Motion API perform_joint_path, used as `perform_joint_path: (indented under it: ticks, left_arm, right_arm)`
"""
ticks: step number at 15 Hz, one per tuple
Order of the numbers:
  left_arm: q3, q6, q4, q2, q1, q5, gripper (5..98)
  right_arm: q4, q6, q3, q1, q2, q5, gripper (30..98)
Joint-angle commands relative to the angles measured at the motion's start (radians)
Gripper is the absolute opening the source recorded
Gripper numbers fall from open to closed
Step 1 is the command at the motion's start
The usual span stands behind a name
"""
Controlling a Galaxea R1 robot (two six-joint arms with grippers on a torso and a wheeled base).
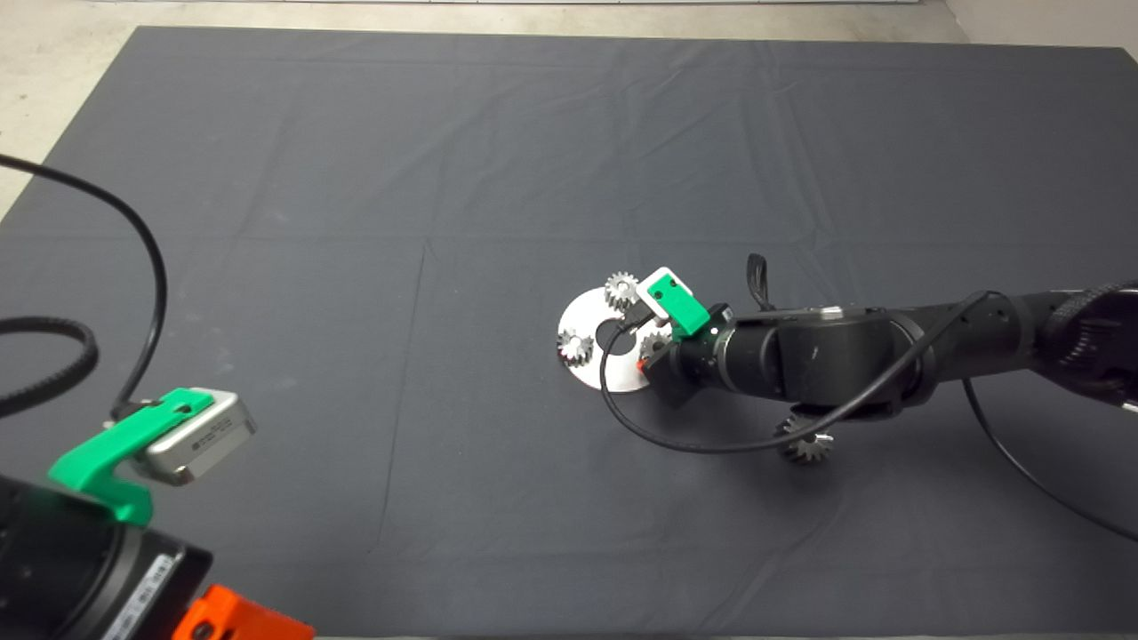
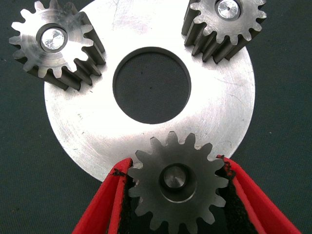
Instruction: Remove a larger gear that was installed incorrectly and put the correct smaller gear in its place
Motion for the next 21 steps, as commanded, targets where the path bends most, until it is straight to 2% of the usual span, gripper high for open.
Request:
perform_joint_path:
  ticks: [1, 9, 10, 13, 15, 16, 18, 19, 21]
  left_arm:
    - [0.001, -0.005, -0.013, -0.001, 0.000, 0.003, 97.6]
    - [-0.002, -0.021, -0.013, 0.001, 0.012, 0.004, 97.6]
    - [-0.002, -0.021, -0.013, 0.001, 0.012, 0.004, 97.6]
    - [-0.002, -0.022, -0.013, 0.001, 0.012, 0.004, 97.6]
    - [-0.002, -0.022, -0.013, 0.001, 0.012, 0.004, 97.6]
    - [-0.002, -0.022, -0.013, 0.001, 0.012, 0.004, 97.6]
    - [-0.002, -0.021, -0.013, 0.001, 0.012, 0.004, 97.6]
    - [-0.002, -0.021, -0.013, 0.001, 0.012, 0.004, 97.6]
    - [-0.002, -0.021, -0.013, -0.001, 0.012, 0.003, 97.6]
  right_arm:
    - [-0.017, 0.002, -0.004, 0.017, 0.004, -0.012, 40.6]
    - [-0.017, 0.000, -0.002, 0.011, 0.005, -0.012, 41.7]
    - [-0.017, 0.000, 0.001, 0.011, 0.003, -0.014, 43.7]
    - [-0.017, -0.001, 0.002, 0.011, 0.002, -0.014, 44.1]
    - [-0.017, 0.000, 0.032, 0.014, -0.007, -0.018, 47.9]
    - [-0.017, 0.002, 0.072, 0.020, -0.010, -0.028, 48.0]
    - [-0.016, 0.017, 0.203, 0.035, -0.053, -0.118, 52.6]
    - [-0.009, 0.041, 0.271, 0.075, -0.097, -0.130, 53.0]
    - [0.065, 0.126, 0.365, 0.164, -0.200, -0.130, 54.7]
